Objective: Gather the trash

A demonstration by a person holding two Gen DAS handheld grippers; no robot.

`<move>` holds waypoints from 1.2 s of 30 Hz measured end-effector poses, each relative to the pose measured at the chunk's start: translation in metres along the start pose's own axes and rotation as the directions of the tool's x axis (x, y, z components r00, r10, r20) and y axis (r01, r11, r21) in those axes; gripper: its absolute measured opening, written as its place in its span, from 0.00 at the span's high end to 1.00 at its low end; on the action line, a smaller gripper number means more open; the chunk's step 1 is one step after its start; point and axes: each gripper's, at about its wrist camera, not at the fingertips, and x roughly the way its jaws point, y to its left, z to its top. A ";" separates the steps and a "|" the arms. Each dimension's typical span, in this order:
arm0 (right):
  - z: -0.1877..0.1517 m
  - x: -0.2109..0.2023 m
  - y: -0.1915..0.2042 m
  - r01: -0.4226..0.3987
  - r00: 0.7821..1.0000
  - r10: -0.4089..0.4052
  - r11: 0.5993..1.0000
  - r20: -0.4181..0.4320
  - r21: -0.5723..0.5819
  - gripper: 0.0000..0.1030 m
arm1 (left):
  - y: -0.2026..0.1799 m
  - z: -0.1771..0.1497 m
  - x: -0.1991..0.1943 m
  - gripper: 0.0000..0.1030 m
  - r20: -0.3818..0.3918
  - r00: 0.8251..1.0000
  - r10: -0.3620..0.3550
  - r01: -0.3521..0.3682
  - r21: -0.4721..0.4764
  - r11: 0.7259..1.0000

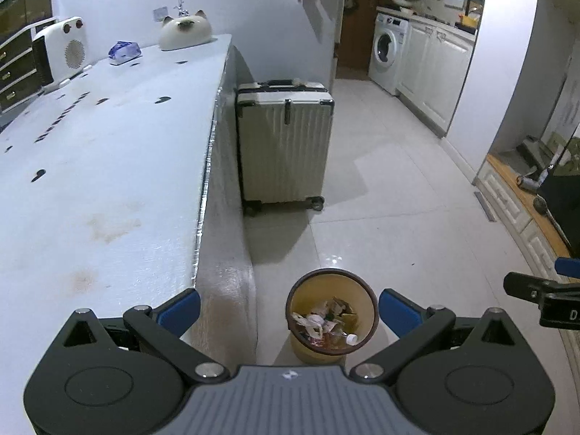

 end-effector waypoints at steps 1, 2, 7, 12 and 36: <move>0.000 -0.004 0.003 0.005 1.000 -0.005 1.000 0.002 -0.007 0.00 | 0.004 -0.002 -0.004 0.00 -0.001 1.000 -0.004 0.004 -0.007 1.000; 0.000 -0.007 0.006 0.009 1.000 -0.009 1.000 0.004 -0.011 0.00 | 0.005 -0.004 -0.007 0.00 -0.001 1.000 0.002 -0.002 -0.008 1.000; -0.003 -0.026 0.015 -0.009 1.000 0.010 1.000 0.019 -0.005 0.00 | 0.014 -0.015 -0.028 0.00 0.018 1.000 0.018 -0.018 -0.012 1.000; -0.008 -0.041 0.025 -0.003 0.999 0.004 1.000 0.033 -0.007 0.00 | 0.025 -0.024 -0.047 0.00 0.049 0.998 0.049 -0.048 -0.029 0.998; -0.025 -0.064 0.039 0.012 0.999 -0.012 1.000 0.042 -0.003 0.00 | 0.031 -0.043 -0.061 0.00 0.040 0.995 0.091 -0.090 -0.037 0.995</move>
